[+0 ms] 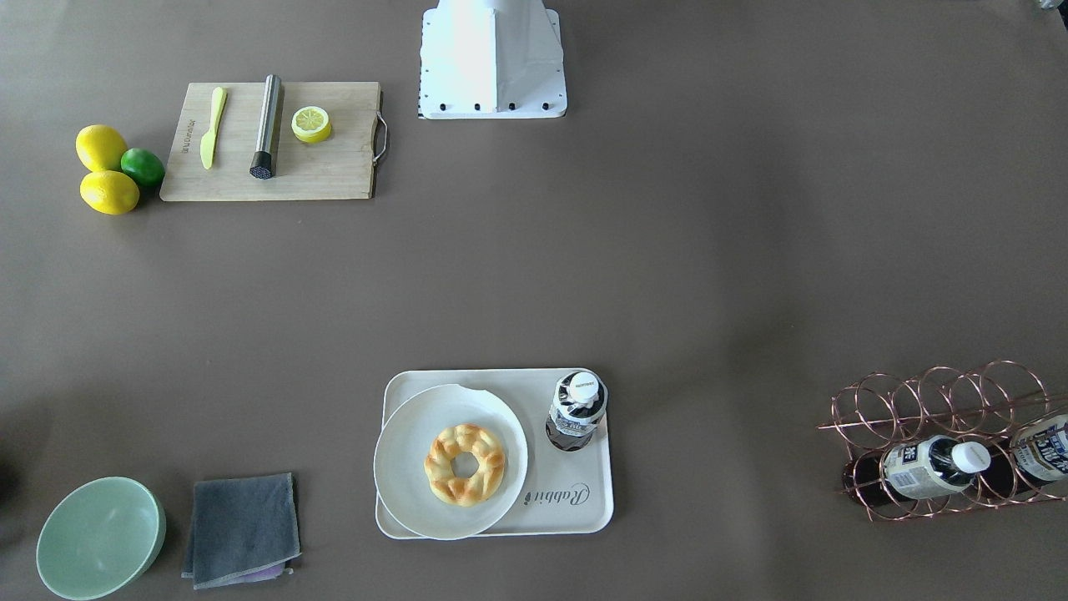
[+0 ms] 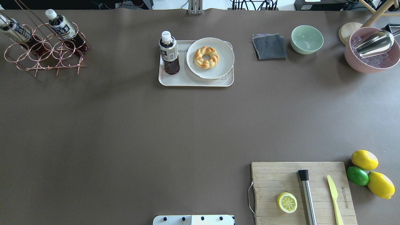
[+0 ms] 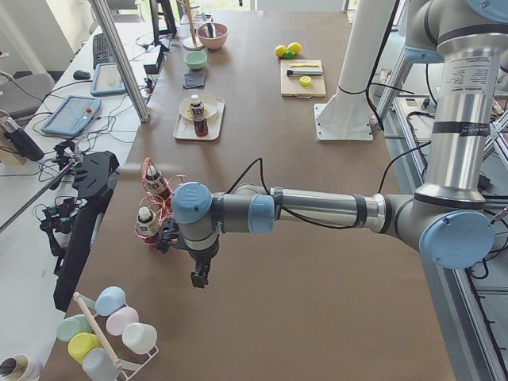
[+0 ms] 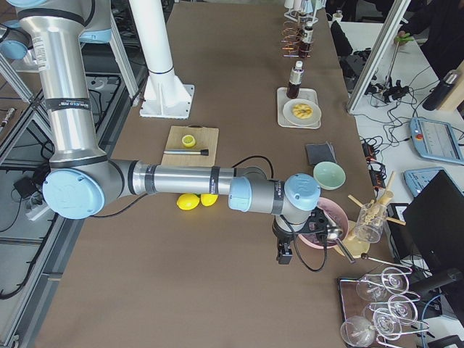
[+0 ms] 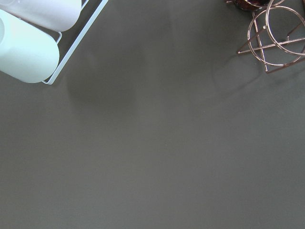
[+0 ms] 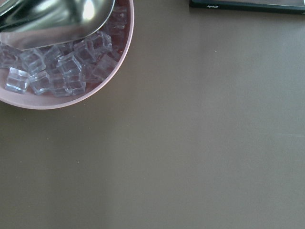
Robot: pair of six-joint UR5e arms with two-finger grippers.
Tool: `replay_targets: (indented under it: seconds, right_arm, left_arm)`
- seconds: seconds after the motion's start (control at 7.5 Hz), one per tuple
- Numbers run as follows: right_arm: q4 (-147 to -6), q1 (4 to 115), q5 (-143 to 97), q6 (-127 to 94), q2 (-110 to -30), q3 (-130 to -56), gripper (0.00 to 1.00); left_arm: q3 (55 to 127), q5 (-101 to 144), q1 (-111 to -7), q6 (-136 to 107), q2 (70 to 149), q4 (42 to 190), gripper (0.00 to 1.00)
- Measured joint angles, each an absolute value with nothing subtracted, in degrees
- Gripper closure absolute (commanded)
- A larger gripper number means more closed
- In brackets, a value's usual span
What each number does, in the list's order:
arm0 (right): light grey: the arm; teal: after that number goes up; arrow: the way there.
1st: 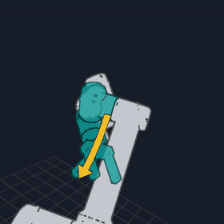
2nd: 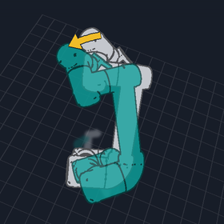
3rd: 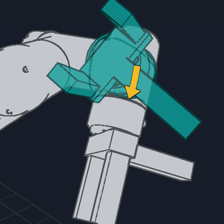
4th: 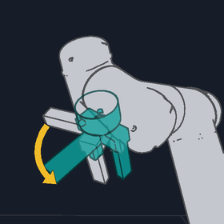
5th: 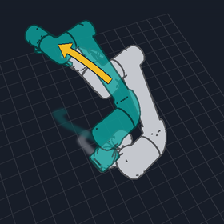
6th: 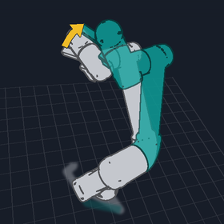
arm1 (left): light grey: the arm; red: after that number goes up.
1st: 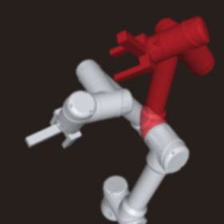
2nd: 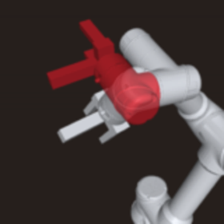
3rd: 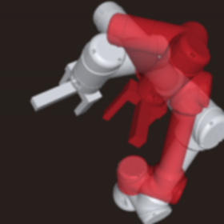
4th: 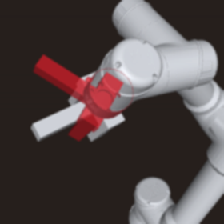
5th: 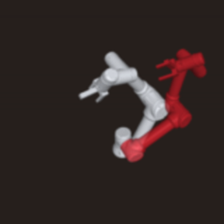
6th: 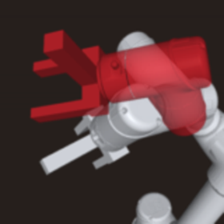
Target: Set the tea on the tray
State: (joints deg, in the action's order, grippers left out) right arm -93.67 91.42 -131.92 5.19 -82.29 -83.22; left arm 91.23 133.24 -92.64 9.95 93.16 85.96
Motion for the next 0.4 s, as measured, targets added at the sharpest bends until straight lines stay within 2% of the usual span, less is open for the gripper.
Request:
replay_targets:
  seconds: [0.4]
  right_arm:
    - [-93.62, 91.41, -133.09, 5.31, -82.56, -83.37, 0.00]
  left_arm:
    - [91.23, 133.21, -92.64, 9.96, 93.14, 85.96, 0.02]
